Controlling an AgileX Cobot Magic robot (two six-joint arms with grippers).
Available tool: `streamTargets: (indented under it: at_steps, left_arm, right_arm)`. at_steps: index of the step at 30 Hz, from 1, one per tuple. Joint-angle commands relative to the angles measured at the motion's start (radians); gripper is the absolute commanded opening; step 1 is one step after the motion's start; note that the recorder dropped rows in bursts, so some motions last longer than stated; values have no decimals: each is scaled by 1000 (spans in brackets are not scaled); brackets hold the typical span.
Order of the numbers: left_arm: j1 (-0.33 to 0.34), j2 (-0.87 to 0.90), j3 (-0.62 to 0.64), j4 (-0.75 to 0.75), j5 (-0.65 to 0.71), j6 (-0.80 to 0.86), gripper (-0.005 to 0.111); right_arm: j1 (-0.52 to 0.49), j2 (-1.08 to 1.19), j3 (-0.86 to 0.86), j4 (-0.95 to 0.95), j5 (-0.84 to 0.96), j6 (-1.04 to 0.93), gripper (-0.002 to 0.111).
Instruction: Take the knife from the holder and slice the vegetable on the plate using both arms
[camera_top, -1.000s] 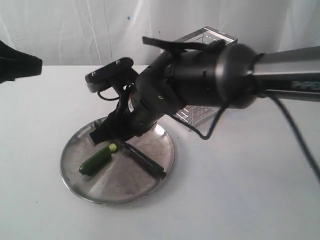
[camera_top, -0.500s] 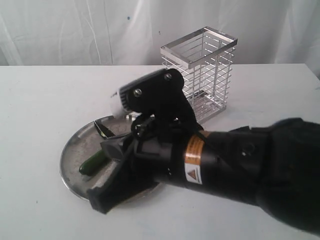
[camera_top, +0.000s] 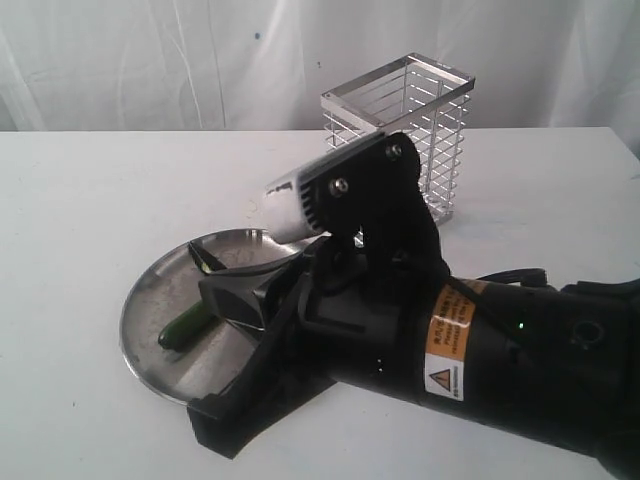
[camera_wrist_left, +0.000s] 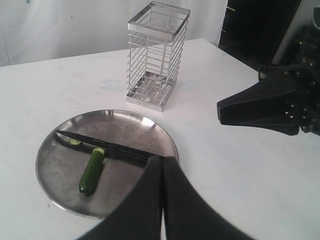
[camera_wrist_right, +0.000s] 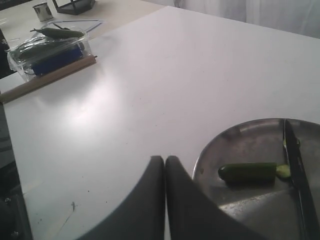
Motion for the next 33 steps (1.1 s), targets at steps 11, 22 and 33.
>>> streamTargets:
  at_steps: [11,22,33]
  left_arm:
    - [-4,-7,6,-9,13,-1,0]
    - [-4,-7,6,-9,13,-3,0]
    - [-4,-7,6,-9,13,-1,0]
  right_arm:
    - [-39,-157,24,-2,164,-158,0]
    - [-632,-1048,550,3,391,-181,0]
    - [-700,-1217,646,6,568,-181,0]
